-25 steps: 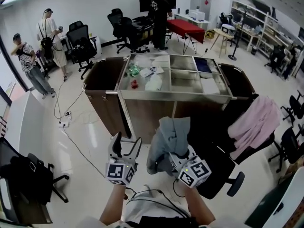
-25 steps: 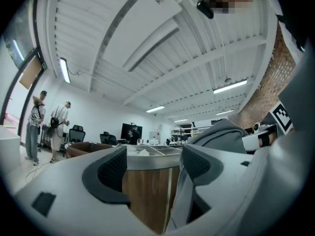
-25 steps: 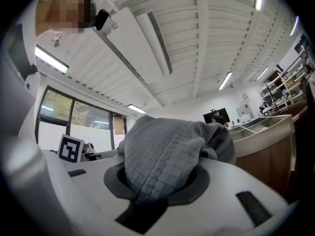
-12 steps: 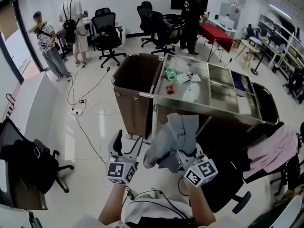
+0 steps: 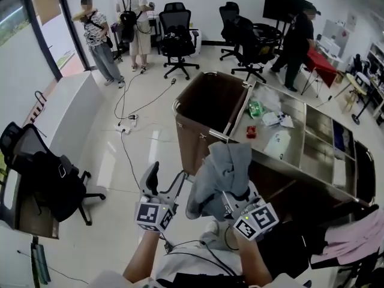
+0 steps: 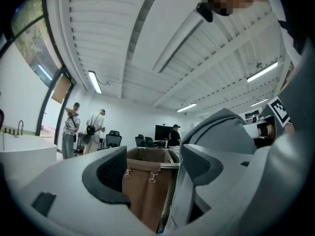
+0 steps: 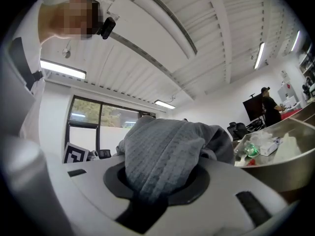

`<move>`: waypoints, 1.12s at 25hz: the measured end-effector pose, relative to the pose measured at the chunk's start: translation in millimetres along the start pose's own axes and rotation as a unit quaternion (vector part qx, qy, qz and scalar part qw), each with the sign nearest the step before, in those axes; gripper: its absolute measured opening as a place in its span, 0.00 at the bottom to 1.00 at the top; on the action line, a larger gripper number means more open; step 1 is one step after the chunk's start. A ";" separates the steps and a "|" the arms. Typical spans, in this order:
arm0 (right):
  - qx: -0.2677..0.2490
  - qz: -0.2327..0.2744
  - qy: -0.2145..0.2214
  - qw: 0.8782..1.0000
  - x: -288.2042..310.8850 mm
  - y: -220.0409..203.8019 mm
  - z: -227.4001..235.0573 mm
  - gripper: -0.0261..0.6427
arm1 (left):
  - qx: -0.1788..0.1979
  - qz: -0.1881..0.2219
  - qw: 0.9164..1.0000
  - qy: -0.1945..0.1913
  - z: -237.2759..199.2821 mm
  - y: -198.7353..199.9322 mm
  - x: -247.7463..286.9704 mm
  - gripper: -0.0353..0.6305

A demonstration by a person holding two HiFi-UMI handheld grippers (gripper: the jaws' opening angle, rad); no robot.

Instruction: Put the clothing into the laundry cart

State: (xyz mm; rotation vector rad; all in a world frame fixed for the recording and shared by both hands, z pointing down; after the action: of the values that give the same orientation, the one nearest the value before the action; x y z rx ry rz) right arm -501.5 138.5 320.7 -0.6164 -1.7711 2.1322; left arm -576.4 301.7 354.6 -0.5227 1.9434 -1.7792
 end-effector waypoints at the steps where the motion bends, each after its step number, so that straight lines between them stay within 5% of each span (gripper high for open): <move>1: 0.003 0.001 0.016 1.000 11.7 0.3 6.3 0.24 | 0.004 0.003 1.000 0.011 -4.6 4.4 7.1 0.56; 8: 0.012 0.014 0.128 0.992 77.9 4.3 30.7 0.24 | 0.013 0.031 0.995 0.096 -33.8 35.9 44.1 0.56; 14: 0.007 0.033 0.176 0.984 122.2 32.4 45.4 0.24 | 0.015 0.053 0.988 0.142 -52.6 51.5 55.0 0.56; 23: -0.034 0.084 0.140 0.986 190.3 107.9 89.9 0.24 | 0.002 0.070 0.990 0.121 -71.3 74.5 98.4 0.56; 28: -0.057 0.004 0.088 0.994 237.6 100.0 127.2 0.25 | 0.002 0.063 0.994 0.086 -80.0 76.5 130.4 0.56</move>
State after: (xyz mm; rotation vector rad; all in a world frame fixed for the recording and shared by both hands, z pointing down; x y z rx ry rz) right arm -766.5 126.9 209.8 -0.8158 -1.8049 1.9258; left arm -727.4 302.0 274.1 -0.2441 2.0376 -1.7989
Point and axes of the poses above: the fingertips, and each gripper's own axes: x forward along the fingers, z to its right, y out of its top, the point moved 1 cm from there along -x, backward along the fingers, and after that the axes turned 6 degrees about y, right-handed, at the moved point
